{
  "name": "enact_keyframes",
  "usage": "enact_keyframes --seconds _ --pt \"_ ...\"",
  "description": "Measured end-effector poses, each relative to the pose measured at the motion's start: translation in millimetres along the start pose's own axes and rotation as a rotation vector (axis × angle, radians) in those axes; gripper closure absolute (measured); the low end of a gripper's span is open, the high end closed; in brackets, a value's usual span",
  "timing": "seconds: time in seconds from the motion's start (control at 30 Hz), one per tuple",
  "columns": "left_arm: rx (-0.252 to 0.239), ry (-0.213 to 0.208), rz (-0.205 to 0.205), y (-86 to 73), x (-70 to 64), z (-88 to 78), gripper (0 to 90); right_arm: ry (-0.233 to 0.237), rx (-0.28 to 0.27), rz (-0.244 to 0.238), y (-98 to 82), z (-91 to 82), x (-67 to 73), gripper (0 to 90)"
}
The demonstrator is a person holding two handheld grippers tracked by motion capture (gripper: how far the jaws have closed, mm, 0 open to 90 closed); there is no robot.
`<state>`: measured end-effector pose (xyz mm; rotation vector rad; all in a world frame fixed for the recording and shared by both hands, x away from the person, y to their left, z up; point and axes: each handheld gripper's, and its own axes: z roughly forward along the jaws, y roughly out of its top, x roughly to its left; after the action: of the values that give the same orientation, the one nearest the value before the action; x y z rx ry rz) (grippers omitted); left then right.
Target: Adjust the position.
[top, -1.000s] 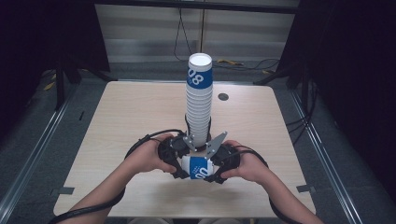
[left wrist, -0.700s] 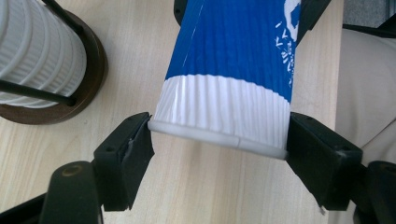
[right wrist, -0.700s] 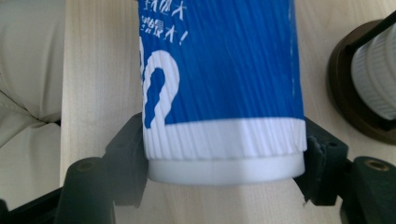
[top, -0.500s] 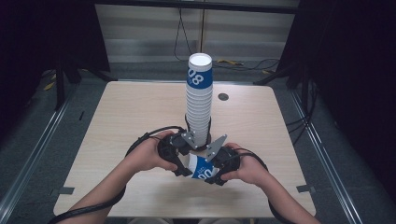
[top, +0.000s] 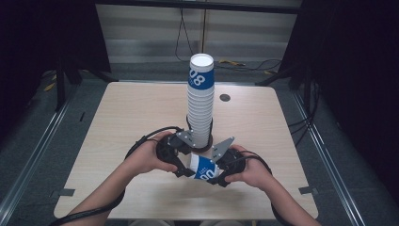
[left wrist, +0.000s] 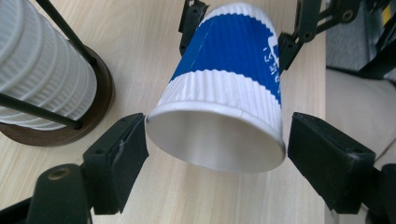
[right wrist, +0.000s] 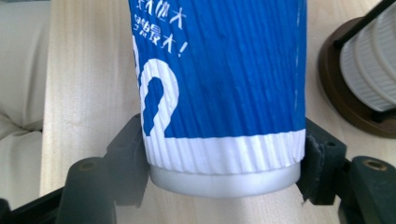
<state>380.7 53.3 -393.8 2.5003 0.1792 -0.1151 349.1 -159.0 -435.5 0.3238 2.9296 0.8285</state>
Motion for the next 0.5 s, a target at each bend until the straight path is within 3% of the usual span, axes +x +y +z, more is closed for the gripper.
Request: enact_keyframes --seconds 0.13,0.37,0.5 --pt "-0.044 -0.003 -0.021 -2.4 0.5 -3.0 18.9 -0.004 -0.018 0.011 -2.2 -0.5 0.5 30.8" --pt "-0.047 -0.002 -0.015 -6.0 2.7 -5.7 18.1 -0.004 -0.023 0.016 -3.6 -2.0 0.1 30.8" --pt "-0.085 0.014 -0.017 -11.5 4.4 -6.3 17.8 -0.012 -0.036 0.021 -6.8 -4.7 -1.4 30.8"
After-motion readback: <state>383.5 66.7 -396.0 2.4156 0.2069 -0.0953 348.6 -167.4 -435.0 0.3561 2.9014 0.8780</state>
